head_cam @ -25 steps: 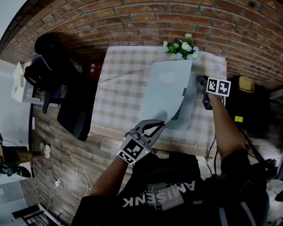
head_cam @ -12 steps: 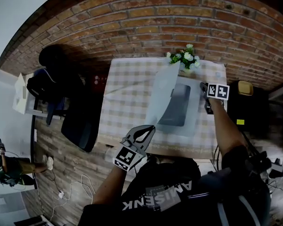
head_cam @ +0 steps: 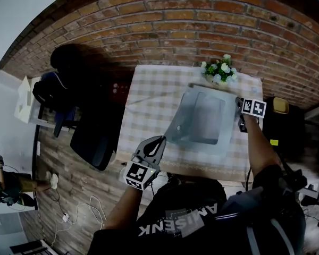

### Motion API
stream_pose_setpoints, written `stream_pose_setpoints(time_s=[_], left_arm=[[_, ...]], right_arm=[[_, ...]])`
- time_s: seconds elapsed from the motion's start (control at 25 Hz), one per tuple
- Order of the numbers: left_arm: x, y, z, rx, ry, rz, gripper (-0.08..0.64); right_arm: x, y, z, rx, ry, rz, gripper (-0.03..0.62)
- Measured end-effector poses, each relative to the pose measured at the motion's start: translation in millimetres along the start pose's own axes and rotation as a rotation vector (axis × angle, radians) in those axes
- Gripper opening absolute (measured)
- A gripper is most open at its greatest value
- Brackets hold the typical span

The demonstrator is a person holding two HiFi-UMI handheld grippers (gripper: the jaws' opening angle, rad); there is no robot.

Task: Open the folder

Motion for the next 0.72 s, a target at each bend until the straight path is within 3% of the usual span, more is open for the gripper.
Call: stream_pose_setpoints(time_s=[0.24,0.48,0.72], left_arm=[[16.2,-18.4,-35.1,-0.091,-0.010,-0.006,0.015],[50.1,-33.1,-73.6,-0.196,-0.089,-0.043,0.021],[86.8,-44.8,-101.0,-0.252,-0.118,-0.099,0.039]], right_arm=[[1.2,-0.9,-4.1,0.028,0.037,0.017,0.140],[2.3,-0.7,-6.9,0.075,0.027,0.039,0.138],[4.8,-2.7,-9.6,0.109,0.033,0.057,0.132]])
Point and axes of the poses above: the fingertips, and each gripper's own axes: y forward along the fingers, z to its right, x out of its underside, the point moved 6 cm from there along -y, backward along the fingers, and after that the axes turned 6 degrees about y, right-handed, at the moved point
